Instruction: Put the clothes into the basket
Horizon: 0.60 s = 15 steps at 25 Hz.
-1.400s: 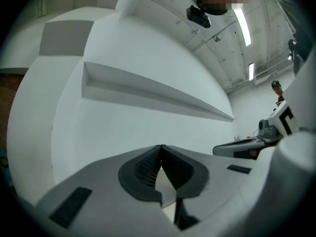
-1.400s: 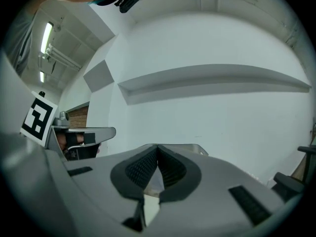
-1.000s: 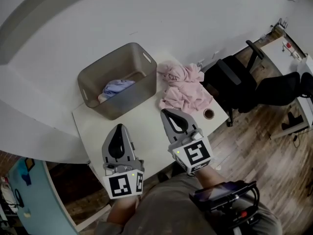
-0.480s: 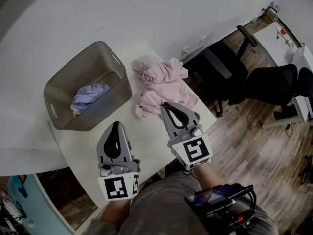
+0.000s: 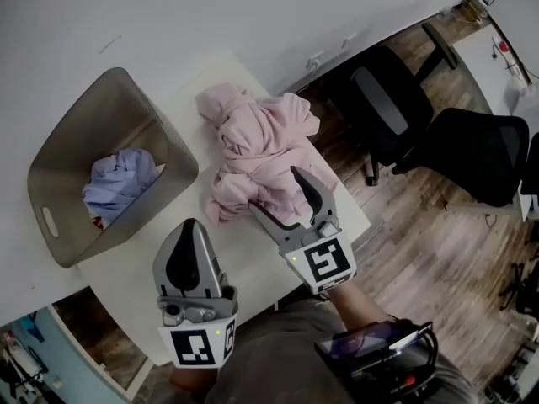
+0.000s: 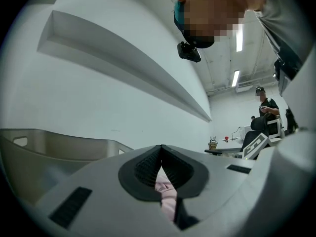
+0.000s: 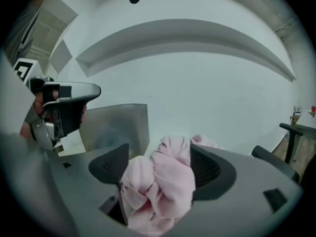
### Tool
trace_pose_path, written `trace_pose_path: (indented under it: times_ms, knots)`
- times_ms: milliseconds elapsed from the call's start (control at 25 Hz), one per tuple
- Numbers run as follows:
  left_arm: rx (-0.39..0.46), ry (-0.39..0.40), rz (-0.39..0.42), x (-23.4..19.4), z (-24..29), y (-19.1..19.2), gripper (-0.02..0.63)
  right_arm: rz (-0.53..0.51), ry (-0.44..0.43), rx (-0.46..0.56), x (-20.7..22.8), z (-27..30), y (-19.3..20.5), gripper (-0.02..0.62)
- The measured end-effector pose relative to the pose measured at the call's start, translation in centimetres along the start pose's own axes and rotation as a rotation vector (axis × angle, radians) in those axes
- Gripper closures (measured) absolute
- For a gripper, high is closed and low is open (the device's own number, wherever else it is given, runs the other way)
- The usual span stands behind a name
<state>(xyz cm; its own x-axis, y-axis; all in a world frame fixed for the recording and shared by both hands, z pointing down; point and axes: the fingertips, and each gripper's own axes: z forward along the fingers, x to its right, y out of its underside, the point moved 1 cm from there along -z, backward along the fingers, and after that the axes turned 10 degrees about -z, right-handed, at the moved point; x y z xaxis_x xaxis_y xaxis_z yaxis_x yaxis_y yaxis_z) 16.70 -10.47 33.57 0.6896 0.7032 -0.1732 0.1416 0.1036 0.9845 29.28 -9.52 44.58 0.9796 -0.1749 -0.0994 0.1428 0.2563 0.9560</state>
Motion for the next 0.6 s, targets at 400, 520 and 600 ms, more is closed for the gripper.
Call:
trace_pose_path:
  times_ms: [400,520,600]
  knots:
    - [-0.100,-0.031,-0.039,-1.3,2.3,4.4,0.597,-0.007,-0.073,-0.278,-0.4,5.6,10.6,0.029]
    - [-0.125,-0.041,-0.056,-1.9,2.7,5.6,0.597,-0.005,-0.084,-0.304,-0.5,6.8,11.4,0.029]
    - [-0.133,-0.044,-0.072,-2.1,2.7,5.9,0.597,-0.011,-0.093,-0.326,-0.7,7.1,11.4,0.034]
